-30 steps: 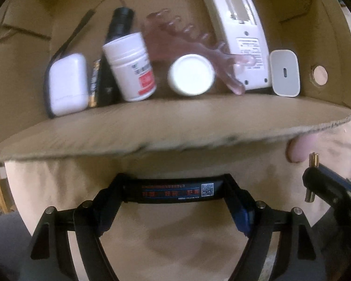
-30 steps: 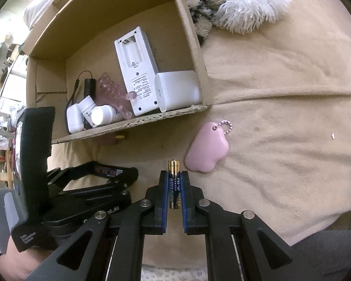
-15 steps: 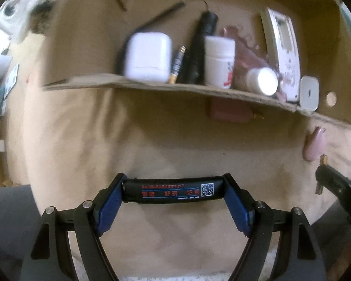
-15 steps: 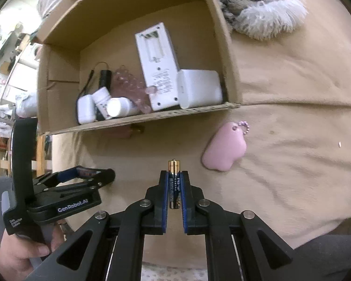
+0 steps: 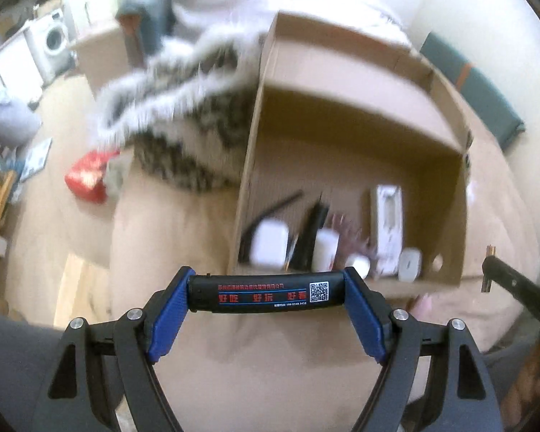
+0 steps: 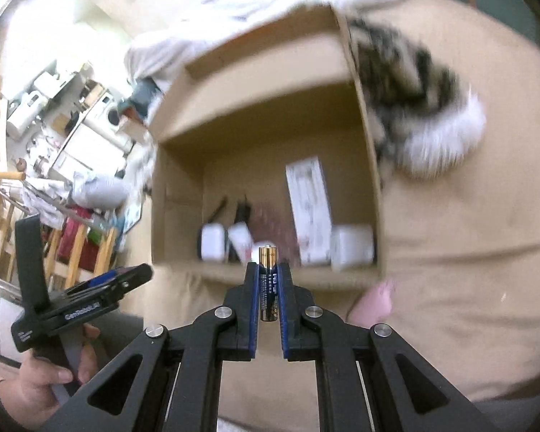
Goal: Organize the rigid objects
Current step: 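Carry the power bank and battery into the box with both tools, then open both tools to release the power bank and battery in the box, then withdraw both tools from the box toward the pink items on the sheet, then grasp the pink bottle with the left tool while the right tool grasps the pink massager, then carry the pink bottle and pink massager into the box with both tools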
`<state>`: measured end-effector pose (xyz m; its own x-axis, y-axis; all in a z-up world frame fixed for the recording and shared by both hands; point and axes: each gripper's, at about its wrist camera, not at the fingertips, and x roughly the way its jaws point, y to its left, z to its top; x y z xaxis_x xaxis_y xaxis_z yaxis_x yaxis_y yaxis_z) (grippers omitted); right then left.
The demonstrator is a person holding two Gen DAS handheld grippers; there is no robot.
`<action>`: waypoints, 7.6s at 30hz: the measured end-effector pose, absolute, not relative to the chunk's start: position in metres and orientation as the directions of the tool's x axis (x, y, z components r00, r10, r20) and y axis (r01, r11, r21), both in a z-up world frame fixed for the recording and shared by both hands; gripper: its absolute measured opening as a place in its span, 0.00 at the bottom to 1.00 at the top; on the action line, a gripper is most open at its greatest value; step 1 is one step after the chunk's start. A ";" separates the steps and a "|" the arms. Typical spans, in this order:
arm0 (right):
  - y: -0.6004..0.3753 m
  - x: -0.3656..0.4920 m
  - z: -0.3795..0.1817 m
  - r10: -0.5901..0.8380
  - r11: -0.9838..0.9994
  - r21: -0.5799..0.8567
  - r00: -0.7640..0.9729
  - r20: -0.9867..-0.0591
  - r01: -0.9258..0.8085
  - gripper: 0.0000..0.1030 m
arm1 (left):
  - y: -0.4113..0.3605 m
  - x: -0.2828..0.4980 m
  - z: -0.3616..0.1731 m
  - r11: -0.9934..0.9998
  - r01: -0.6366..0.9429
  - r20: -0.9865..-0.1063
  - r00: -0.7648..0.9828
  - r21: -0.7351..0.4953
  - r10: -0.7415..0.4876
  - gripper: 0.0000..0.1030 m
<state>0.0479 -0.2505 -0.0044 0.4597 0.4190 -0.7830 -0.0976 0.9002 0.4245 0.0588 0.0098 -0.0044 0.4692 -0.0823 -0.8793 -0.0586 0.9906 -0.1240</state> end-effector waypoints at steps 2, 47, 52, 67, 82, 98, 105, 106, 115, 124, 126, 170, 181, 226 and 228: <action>-0.250 0.056 0.007 0.407 0.906 0.410 0.493 -0.769 -0.108 0.11 | 0.006 0.070 0.006 0.992 -0.045 -0.865 0.495 -0.116 -0.079 0.77; -0.236 0.148 -0.072 0.162 0.986 0.161 0.372 -0.914 -0.035 0.11 | -0.041 0.153 -0.057 0.998 0.044 -0.881 0.469 -0.051 -0.066 0.78; -0.234 0.147 -0.065 0.177 0.983 0.179 0.405 -0.897 -0.034 0.11 | -0.041 0.152 -0.056 0.997 0.042 -0.883 0.464 -0.063 -0.075 0.97; -0.236 0.145 -0.046 0.285 0.954 0.294 0.469 -0.836 -0.056 0.78 | -0.036 0.151 -0.052 0.998 0.018 -0.881 0.469 -0.057 -0.058 0.98; -0.236 0.142 -0.042 0.297 0.950 0.307 0.488 -0.821 -0.061 0.79 | -0.038 0.143 -0.040 0.997 0.039 -0.867 0.493 -0.059 -0.071 0.98; -0.250 0.112 -0.031 0.313 0.938 0.344 0.498 -0.809 -0.030 0.79 | -0.010 0.093 -0.017 0.996 -0.059 -0.858 0.512 -0.063 -0.024 0.98; -0.257 0.079 -0.031 0.302 0.945 0.323 0.492 -0.816 -0.044 0.79 | 0.002 0.069 -0.024 0.994 -0.094 -0.879 0.476 -0.050 0.001 0.98; -0.259 0.074 -0.033 0.310 0.942 0.333 0.483 -0.819 -0.041 0.79 | 0.002 0.066 -0.025 0.994 -0.099 -0.882 0.472 -0.038 0.013 0.98; -0.287 0.043 -0.062 0.397 0.885 0.456 0.358 -0.845 0.094 0.79 | -0.013 0.047 -0.056 0.995 -0.096 -0.930 0.368 -0.040 -0.002 0.98; -0.296 0.040 -0.092 0.358 0.895 0.407 0.249 -0.900 0.184 0.79 | -0.047 0.049 -0.087 1.000 -0.001 -0.952 0.307 0.003 0.003 0.98; -0.301 0.044 -0.102 0.357 0.886 0.405 0.225 -0.907 0.227 0.79 | -0.062 0.055 -0.097 0.999 0.035 -0.954 0.301 0.007 -0.004 0.98; -0.234 0.077 -0.161 0.103 0.985 0.111 0.059 -0.993 0.133 0.79 | -0.043 0.107 -0.170 0.999 -0.021 -0.976 0.215 0.023 0.027 0.57; -0.224 0.086 -0.148 0.039 0.995 0.051 0.127 -0.991 0.092 0.39 | -0.063 0.096 -0.170 0.999 -0.018 -0.974 0.222 0.030 0.033 0.57; -0.202 0.050 0.046 0.259 0.965 0.182 0.594 -0.762 -0.188 0.37 | -0.024 0.093 0.010 0.996 -0.008 -0.829 0.553 0.089 0.079 0.57; -0.200 0.064 0.051 0.267 0.963 0.182 0.605 -0.750 -0.200 0.37 | -0.025 0.103 0.011 0.997 -0.007 -0.831 0.552 0.079 0.070 0.57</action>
<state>0.0637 -0.2001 0.0507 0.6050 0.2673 -0.7500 -0.2002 0.9628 0.1817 0.1032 -0.0246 0.0114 0.5519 0.0704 -0.8310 -0.0075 0.9968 0.0795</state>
